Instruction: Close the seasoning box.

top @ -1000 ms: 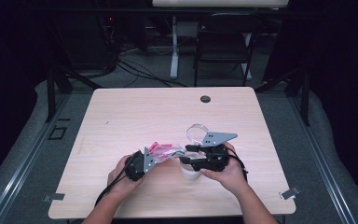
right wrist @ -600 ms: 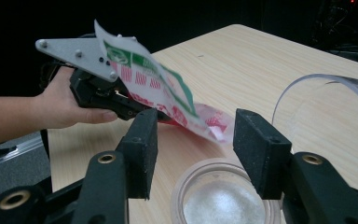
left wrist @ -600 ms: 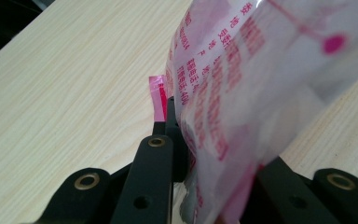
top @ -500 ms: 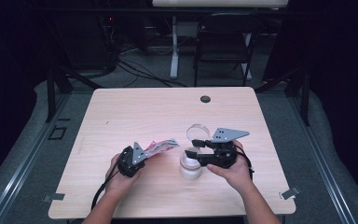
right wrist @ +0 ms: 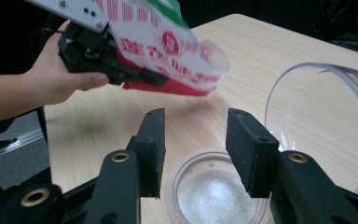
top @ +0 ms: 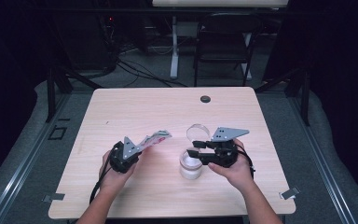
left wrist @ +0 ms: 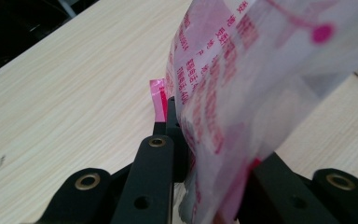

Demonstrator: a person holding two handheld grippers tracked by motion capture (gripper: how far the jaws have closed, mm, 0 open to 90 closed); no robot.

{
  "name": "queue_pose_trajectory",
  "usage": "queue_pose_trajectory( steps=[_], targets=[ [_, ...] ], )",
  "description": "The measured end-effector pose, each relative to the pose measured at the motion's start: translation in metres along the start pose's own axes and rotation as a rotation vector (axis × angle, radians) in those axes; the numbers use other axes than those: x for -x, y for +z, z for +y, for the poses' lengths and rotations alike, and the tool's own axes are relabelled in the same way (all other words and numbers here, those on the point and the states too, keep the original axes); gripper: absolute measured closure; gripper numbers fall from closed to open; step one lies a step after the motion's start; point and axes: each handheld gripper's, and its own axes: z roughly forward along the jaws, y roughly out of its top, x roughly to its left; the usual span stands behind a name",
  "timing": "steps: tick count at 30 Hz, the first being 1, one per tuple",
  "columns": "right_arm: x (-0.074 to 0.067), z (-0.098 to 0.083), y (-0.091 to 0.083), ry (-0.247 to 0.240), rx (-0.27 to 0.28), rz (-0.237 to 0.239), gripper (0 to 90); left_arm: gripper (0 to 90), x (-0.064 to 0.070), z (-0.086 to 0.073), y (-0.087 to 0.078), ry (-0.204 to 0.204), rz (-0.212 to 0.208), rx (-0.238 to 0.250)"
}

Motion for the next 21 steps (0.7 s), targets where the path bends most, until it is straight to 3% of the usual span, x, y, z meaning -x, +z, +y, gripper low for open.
queue_pose_trajectory(
  steps=[6,10,18,20,21],
  targets=[
    [0.001,0.000,0.001,0.006,-0.004,-0.006,56.8,82.3,-0.017,-0.007,-0.012,-0.004,0.054,-0.025],
    [0.001,0.000,0.002,-0.002,-0.006,-0.040,52.0,82.3,-0.032,-0.016,-0.021,-0.068,0.076,-0.015],
    [0.001,0.001,0.000,0.014,0.014,-0.049,51.3,82.3,-0.058,-0.044,-0.039,-0.223,0.102,0.011],
    [0.001,0.001,0.001,0.015,0.015,-0.054,51.3,82.3,-0.060,-0.047,-0.041,-0.238,0.108,0.010],
    [0.002,0.001,0.001,0.014,0.014,-0.058,51.5,82.3,-0.066,-0.056,-0.044,-0.280,0.120,0.009]
  ],
)
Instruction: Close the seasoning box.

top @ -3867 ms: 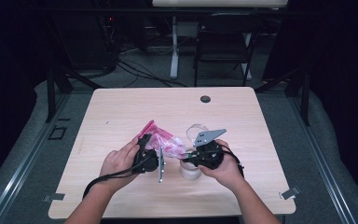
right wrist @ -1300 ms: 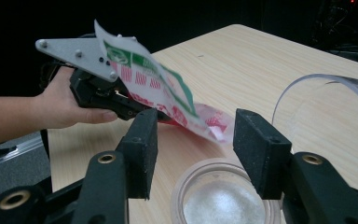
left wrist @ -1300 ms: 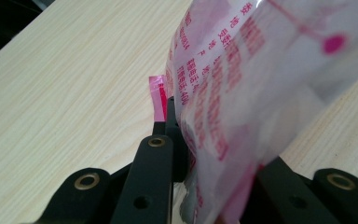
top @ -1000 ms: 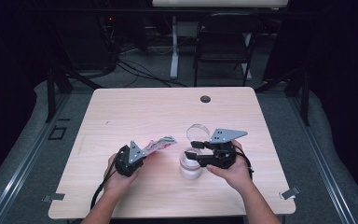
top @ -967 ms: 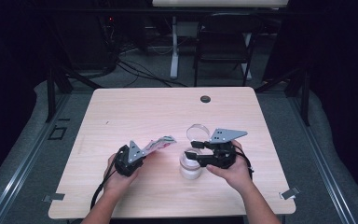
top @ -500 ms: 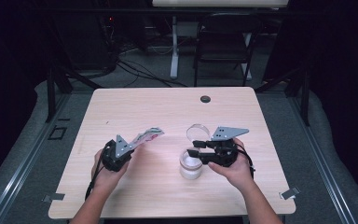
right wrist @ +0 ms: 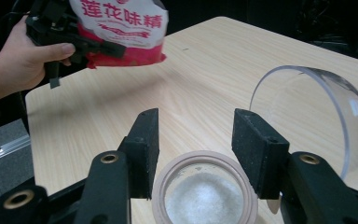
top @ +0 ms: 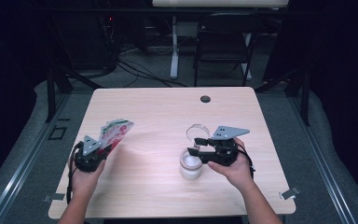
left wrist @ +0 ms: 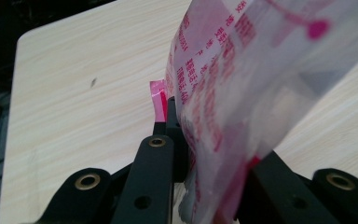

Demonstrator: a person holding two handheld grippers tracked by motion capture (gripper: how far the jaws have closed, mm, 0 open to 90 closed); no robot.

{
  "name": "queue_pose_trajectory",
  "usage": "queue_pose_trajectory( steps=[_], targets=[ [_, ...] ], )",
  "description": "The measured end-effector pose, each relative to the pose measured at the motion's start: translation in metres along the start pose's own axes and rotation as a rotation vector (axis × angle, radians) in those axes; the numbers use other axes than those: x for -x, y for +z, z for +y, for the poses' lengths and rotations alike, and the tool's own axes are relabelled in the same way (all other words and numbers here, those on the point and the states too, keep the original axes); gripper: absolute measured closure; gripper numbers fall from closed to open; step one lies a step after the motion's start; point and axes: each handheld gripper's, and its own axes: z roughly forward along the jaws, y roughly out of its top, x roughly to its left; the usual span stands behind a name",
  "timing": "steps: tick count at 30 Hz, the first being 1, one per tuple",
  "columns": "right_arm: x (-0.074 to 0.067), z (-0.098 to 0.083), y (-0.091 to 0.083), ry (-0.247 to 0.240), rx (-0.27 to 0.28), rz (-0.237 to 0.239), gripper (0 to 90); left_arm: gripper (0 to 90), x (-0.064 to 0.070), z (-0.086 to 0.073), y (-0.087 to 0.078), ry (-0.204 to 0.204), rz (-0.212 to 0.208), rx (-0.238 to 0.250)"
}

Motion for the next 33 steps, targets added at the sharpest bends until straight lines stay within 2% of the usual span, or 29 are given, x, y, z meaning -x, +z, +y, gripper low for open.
queue_pose_trajectory(
  steps=[5,9,14,18,21,26,30,33],
  targets=[
    [0.001,0.001,0.004,0.009,0.001,-0.012,52.9,82.3,-0.018,-0.016,-0.003,-0.094,0.046,0.000],
    [0.000,0.003,0.007,0.012,0.007,-0.004,52.0,82.2,-0.027,-0.029,-0.002,-0.143,0.078,-0.027],
    [0.002,0.005,0.010,0.017,0.016,-0.010,52.3,82.0,-0.037,-0.039,-0.005,-0.188,0.117,-0.033],
    [0.004,0.006,0.010,0.028,0.026,-0.002,53.4,81.7,-0.040,-0.044,-0.003,-0.211,0.109,-0.054],
    [0.005,0.007,0.011,0.028,0.028,-0.005,53.5,79.8,-0.038,-0.045,-0.003,-0.207,0.111,-0.049],
    [0.004,0.007,0.013,0.029,0.021,-0.008,53.0,74.2,-0.033,-0.044,-0.006,-0.189,0.089,-0.045],
    [0.005,0.007,0.011,0.033,0.028,-0.012,52.9,55.8,-0.028,-0.041,-0.010,-0.186,0.065,-0.012],
    [0.006,0.008,0.010,0.032,0.028,-0.015,52.6,43.3,-0.023,-0.038,-0.014,-0.175,0.040,0.041]
  ],
)
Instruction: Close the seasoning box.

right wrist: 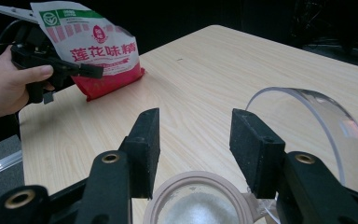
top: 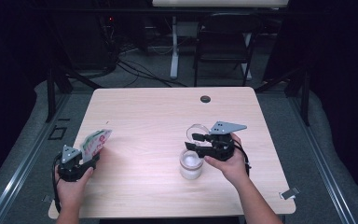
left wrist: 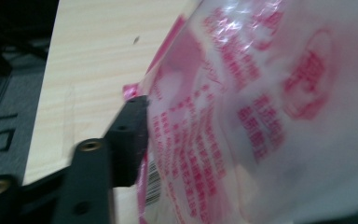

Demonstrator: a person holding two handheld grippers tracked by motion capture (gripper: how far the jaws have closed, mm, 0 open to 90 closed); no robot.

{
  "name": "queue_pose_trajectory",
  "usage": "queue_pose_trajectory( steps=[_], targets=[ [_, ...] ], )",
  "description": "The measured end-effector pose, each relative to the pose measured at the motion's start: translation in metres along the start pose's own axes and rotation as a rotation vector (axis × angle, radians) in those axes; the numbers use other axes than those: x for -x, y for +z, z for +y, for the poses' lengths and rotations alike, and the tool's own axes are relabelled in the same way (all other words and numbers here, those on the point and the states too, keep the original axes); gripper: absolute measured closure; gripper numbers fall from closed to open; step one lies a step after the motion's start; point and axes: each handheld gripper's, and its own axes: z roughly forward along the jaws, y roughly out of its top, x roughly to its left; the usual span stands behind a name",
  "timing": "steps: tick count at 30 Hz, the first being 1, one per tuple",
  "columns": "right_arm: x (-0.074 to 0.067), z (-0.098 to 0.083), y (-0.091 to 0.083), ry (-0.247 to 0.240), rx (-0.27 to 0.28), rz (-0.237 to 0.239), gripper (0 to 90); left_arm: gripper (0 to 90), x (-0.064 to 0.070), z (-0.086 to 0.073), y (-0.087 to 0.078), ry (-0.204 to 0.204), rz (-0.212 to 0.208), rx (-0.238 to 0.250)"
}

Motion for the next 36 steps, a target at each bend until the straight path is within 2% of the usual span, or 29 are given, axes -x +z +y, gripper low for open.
queue_pose_trajectory(
  steps=[2,7,10,16,18,21,24,29,36],
  targets=[
    [0.000,0.000,0.000,0.000,0.001,-0.001,52.0,38.2,0.003,0.001,-0.001,0.008,-0.016,0.010],
    [-0.001,0.001,0.001,-0.003,-0.003,0.000,51.6,34.2,0.013,0.004,-0.003,0.026,-0.036,0.006],
    [-0.002,0.002,0.000,-0.006,0.000,0.003,51.6,34.5,0.019,0.007,-0.004,0.019,-0.083,0.006],
    [-0.003,0.003,-0.001,-0.003,0.007,-0.002,51.8,34.2,0.039,0.016,-0.007,0.082,-0.128,0.016],
    [-0.002,0.002,-0.001,-0.002,0.004,-0.008,51.8,33.7,0.048,0.019,-0.005,0.122,-0.146,0.008],
    [-0.002,0.002,-0.001,0.000,0.003,-0.011,51.3,33.5,0.058,0.020,-0.001,0.157,-0.173,-0.008],
    [-0.003,0.002,0.001,-0.007,-0.006,-0.014,51.3,33.6,0.069,0.021,0.004,0.210,-0.190,-0.035],
    [-0.006,0.002,-0.001,-0.015,-0.005,-0.020,50.8,34.1,0.082,0.024,0.009,0.227,-0.212,-0.043],
    [-0.007,0.000,-0.010,-0.009,0.004,-0.041,53.0,34.9,0.101,0.030,0.013,0.263,-0.256,-0.020]
  ],
)
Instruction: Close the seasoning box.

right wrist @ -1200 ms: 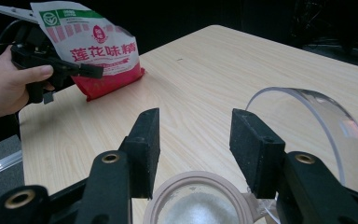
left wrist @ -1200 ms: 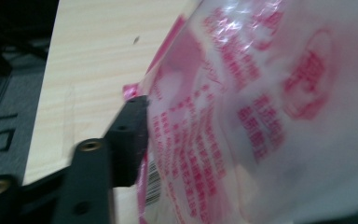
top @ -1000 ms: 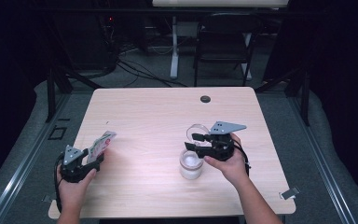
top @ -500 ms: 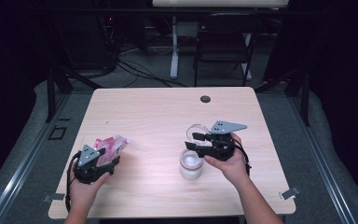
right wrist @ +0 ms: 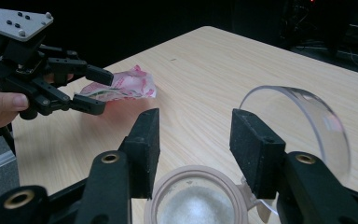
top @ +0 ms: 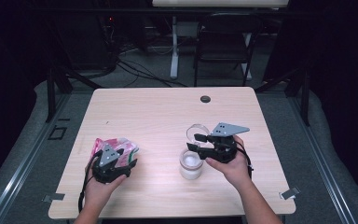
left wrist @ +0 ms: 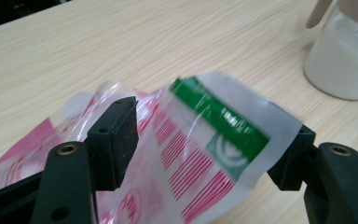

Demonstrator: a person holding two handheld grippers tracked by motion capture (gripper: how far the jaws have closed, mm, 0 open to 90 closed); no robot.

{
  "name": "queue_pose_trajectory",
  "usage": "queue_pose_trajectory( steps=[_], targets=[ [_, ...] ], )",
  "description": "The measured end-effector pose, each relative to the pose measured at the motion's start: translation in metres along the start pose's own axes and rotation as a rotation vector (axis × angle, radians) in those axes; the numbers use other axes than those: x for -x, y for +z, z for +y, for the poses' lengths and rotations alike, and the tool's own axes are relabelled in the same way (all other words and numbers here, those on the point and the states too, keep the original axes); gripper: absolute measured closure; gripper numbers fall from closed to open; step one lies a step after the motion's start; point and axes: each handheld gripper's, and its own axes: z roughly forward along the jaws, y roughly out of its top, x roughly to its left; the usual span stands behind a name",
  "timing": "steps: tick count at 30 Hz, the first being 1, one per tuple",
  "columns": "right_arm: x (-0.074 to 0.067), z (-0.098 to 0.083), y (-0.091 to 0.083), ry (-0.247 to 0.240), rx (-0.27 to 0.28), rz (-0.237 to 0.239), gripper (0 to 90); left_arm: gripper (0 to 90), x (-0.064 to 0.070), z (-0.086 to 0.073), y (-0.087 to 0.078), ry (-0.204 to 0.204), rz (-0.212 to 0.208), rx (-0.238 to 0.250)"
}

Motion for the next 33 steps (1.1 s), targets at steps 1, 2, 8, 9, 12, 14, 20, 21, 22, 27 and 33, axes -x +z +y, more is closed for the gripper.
queue_pose_trajectory(
  steps=[1,2,8,9,12,14,20,21,22,27,33],
  targets=[
    [0.000,0.000,-0.002,-0.001,0.002,-0.001,53.7,34.9,0.002,0.002,0.002,0.005,-0.011,0.004],
    [0.000,-0.001,-0.004,-0.002,0.001,-0.003,54.3,34.9,0.004,0.003,0.003,0.011,-0.022,0.007],
    [0.007,-0.002,-0.019,0.023,0.022,-0.041,57.3,37.0,0.017,0.012,0.014,0.048,-0.067,-0.002],
    [0.009,-0.003,-0.021,0.026,0.023,-0.053,57.8,37.4,0.019,0.013,0.015,0.046,-0.076,-0.002],
    [0.015,-0.005,-0.026,0.046,0.031,-0.074,58.9,37.8,0.024,0.015,0.018,0.057,-0.086,0.001],
    [0.018,-0.007,-0.029,0.056,0.028,-0.081,59.4,37.9,0.026,0.016,0.019,0.058,-0.091,0.003],
    [0.028,-0.011,-0.033,0.089,0.030,-0.112,63.4,38.2,0.032,0.017,0.022,0.090,-0.099,0.003],
    [0.030,-0.012,-0.034,0.096,0.035,-0.122,65.1,38.3,0.032,0.017,0.022,0.090,-0.099,0.002],
    [0.032,-0.012,-0.035,0.103,0.039,-0.132,66.9,38.4,0.032,0.017,0.022,0.088,-0.097,0.001],
    [0.041,-0.015,-0.036,0.122,0.031,-0.153,78.5,39.7,0.031,0.016,0.020,0.070,-0.103,0.008],
    [0.052,-0.020,-0.037,0.153,0.042,-0.201,90.0,40.2,0.033,0.016,0.018,0.057,-0.117,0.026]
  ],
)
